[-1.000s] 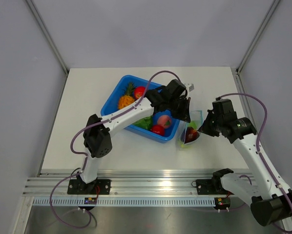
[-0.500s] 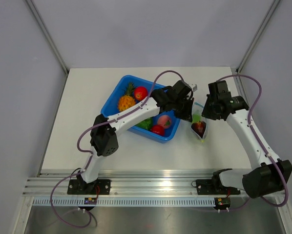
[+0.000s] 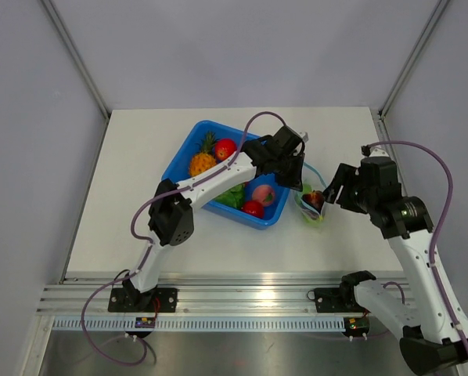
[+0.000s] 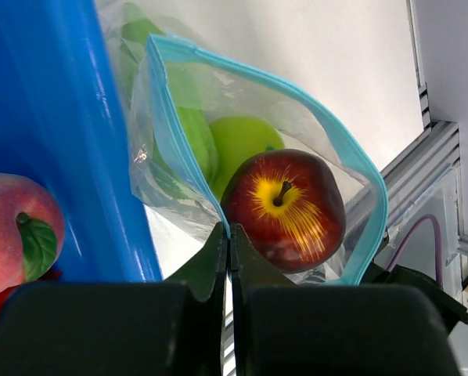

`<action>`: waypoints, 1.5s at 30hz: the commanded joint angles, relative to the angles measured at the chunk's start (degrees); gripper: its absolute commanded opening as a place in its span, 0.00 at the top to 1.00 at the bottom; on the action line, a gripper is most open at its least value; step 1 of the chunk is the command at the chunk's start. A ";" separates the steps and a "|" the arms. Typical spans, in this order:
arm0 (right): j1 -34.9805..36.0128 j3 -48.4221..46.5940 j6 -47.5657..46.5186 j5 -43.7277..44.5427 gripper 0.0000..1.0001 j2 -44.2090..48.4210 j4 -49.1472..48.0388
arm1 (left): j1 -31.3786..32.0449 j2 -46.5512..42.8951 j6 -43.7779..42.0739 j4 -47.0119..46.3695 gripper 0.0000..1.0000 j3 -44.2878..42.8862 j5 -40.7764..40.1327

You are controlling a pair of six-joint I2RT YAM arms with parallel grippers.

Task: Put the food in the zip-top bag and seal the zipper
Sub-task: Adjust the zipper food storage bag at the center of the board.

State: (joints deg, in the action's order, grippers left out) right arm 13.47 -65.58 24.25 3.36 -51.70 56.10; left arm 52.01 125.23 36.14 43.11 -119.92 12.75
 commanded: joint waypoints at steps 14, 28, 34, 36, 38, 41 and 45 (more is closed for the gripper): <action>0.32 10.91 4.40 -7.40 0.39 4.51 -2.83 | -2.44 2.39 2.09 -3.39 1.00 -4.01 0.52; 15.35 12.41 12.31 7.09 0.46 -2.35 -6.35 | -2.44 2.39 2.36 -3.12 1.00 -3.83 0.78; 15.27 12.58 12.75 13.08 0.54 -3.31 -6.79 | -2.44 1.86 2.09 -3.21 1.00 -3.13 0.87; 15.35 12.67 12.14 13.26 0.56 -4.46 -7.23 | -2.44 1.95 2.18 -3.21 1.00 -3.04 0.87; 15.35 12.93 11.87 13.17 0.62 -5.25 -8.10 | -2.44 1.86 2.09 -3.21 1.00 -2.87 0.87; 15.35 13.11 11.70 13.87 0.71 -4.81 -8.81 | -2.44 1.68 2.09 -3.21 1.00 -2.60 0.87; 15.35 12.32 9.86 15.19 0.92 -3.85 -9.07 | -2.44 1.16 1.22 -3.39 1.00 -2.43 1.39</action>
State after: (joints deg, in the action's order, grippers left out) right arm 28.40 -52.27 35.44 15.05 -56.84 49.12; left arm 49.60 126.65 38.00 42.19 -121.16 13.04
